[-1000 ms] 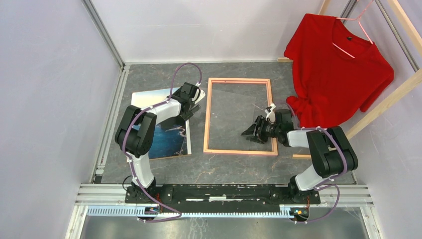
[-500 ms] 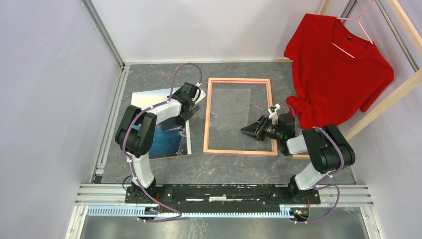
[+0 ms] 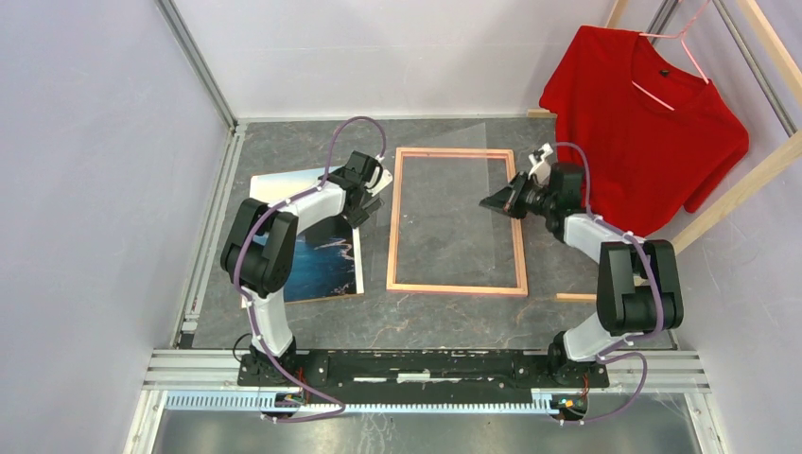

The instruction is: Put the photo into the frame

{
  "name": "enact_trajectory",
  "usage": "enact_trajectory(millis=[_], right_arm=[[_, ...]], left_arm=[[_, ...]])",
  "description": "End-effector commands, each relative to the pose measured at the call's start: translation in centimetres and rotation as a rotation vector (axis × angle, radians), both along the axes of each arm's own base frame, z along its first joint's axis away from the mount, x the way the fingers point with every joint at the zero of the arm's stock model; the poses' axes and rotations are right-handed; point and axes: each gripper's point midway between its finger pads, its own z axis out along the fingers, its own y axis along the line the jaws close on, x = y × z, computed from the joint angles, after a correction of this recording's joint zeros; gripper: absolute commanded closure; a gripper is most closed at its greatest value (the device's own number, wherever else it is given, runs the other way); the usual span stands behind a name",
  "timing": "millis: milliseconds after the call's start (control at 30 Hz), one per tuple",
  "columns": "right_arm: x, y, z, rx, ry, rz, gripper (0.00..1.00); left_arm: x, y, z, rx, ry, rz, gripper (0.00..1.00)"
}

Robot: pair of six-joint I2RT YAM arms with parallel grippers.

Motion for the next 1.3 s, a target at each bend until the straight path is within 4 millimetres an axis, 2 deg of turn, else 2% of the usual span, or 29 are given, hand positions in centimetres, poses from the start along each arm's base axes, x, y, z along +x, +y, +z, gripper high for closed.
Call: enact_trajectory(millis=[0,133,433,700,1267], right_arm=[[-0.3,-3.2,-0.1,-0.187,0.004,0.045,1.00],[0.2,-4.9,0.1,-0.197,0.020,0.020,1.00],[-0.2,-5.7,-0.6,-0.200,0.051,0.039,1.00],[0.3,-7.0,-0.1,-0.183,0.027,-0.038,1.00],[0.6,-7.8,-1.8,-0.162,0.058,-0.106,1.00]], left_arm=[[1.3,-0.8,1.1,-0.038,-0.014,0.018,0.01],[1.8,-1.3,1.8,-0.056,-0.017,0.017,0.01],[2.6,-1.8,2.7,-0.069,-0.038,0.013,0.01],[2.6,-2.4,2.5,-0.082,-0.028,0.008,0.01],[2.2,-2.8,1.5,-0.070,-0.009,0.001,0.01]])
